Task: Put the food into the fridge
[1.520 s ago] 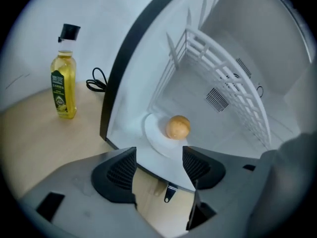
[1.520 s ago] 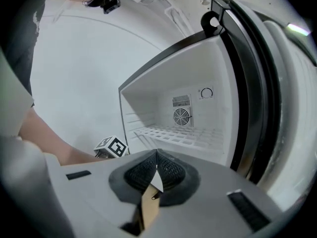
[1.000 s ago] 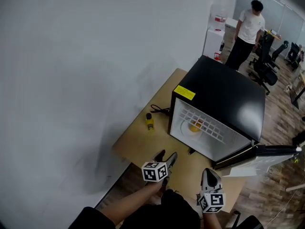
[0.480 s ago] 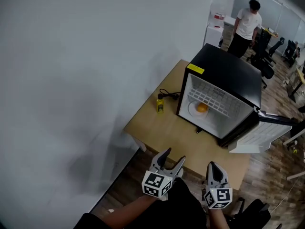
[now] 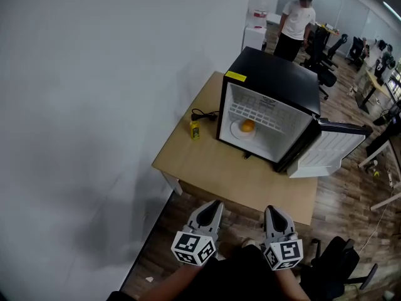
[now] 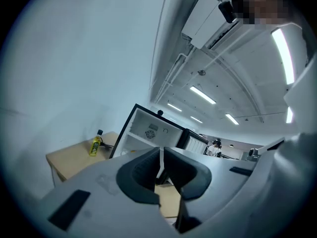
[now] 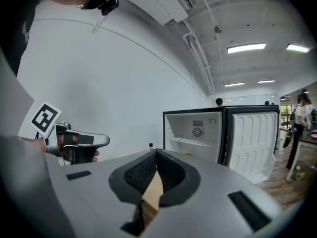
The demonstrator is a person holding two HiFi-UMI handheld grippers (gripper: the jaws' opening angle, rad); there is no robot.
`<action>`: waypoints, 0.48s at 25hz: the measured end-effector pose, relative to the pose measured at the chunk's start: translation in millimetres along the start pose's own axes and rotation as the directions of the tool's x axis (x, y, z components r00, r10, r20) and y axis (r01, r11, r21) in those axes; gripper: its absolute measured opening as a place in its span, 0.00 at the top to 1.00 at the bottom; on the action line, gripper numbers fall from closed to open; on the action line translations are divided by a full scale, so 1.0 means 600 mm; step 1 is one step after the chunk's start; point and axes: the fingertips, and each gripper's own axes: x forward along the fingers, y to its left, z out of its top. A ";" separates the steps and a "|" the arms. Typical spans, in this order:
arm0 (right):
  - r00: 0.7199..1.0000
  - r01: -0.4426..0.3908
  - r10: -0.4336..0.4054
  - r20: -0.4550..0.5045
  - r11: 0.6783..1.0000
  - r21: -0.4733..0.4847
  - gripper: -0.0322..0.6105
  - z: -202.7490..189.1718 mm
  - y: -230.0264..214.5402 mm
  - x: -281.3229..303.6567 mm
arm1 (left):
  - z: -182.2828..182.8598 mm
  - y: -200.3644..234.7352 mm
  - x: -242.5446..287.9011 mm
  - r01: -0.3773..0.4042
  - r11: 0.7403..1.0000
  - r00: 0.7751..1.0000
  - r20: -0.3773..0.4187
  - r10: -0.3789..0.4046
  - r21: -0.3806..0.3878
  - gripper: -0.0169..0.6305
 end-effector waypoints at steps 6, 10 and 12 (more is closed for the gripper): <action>1.000 0.021 -0.021 -0.003 0.999 -0.033 0.86 0.011 0.010 -0.023 | 0.003 -0.045 0.001 0.068 0.990 0.997 -0.046 -0.063 0.120 0.95; 0.999 0.042 -0.042 0.010 0.998 -0.037 0.86 0.012 -0.002 -0.036 | -0.002 -0.071 0.011 0.066 0.987 0.997 -0.049 -0.059 0.148 0.95; 0.998 0.064 -0.064 0.004 0.998 -0.029 0.86 0.005 -0.013 -0.044 | -0.002 -0.075 0.012 0.032 0.984 0.999 -0.036 -0.026 0.176 0.95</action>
